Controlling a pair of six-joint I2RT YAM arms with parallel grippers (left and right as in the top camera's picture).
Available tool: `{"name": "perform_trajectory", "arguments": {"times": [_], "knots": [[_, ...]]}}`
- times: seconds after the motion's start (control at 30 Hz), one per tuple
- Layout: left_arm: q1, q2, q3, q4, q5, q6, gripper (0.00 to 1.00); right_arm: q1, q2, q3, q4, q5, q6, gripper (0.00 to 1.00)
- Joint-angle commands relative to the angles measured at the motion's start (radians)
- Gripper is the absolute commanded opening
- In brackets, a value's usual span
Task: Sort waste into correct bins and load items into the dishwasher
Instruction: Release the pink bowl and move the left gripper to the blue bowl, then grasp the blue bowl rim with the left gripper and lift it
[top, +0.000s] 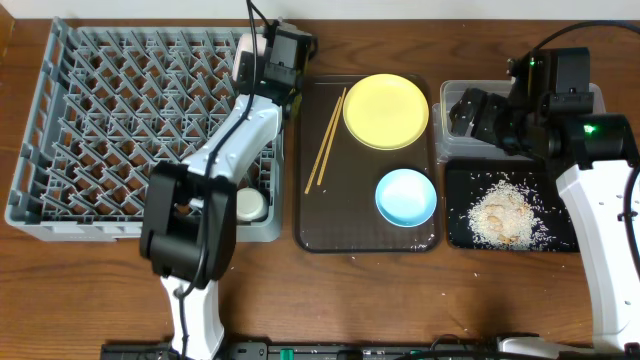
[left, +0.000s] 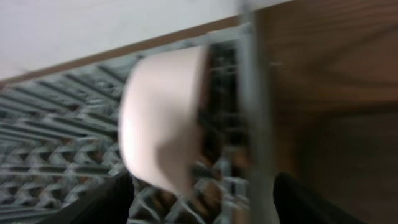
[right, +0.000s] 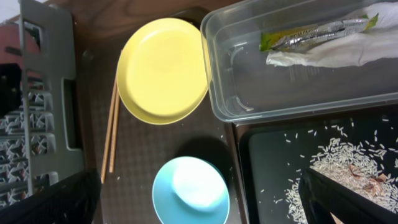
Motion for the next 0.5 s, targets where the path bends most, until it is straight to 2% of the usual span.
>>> {"name": "perform_trajectory", "arguments": {"times": [0.0, 0.1, 0.3, 0.47], "knots": [[0.003, -0.1, -0.003, -0.056, 0.201, -0.115, 0.74, 0.003, 0.001, -0.001, 0.0, 0.003, -0.006, 0.99], [0.002, -0.16, -0.003, -0.154, 0.309, -0.181, 0.75, 0.003, 0.001, -0.001, 0.0, 0.003, -0.006, 0.99], [-0.016, -0.197, -0.006, -0.414, 0.689, -0.36, 0.74, 0.003, 0.001, -0.001, 0.0, 0.003, -0.006, 0.99], [-0.106, -0.158, -0.045, -0.518, 0.765, -0.501, 0.73, 0.003, 0.001, -0.001, 0.0, 0.003, -0.006, 0.99]]}}
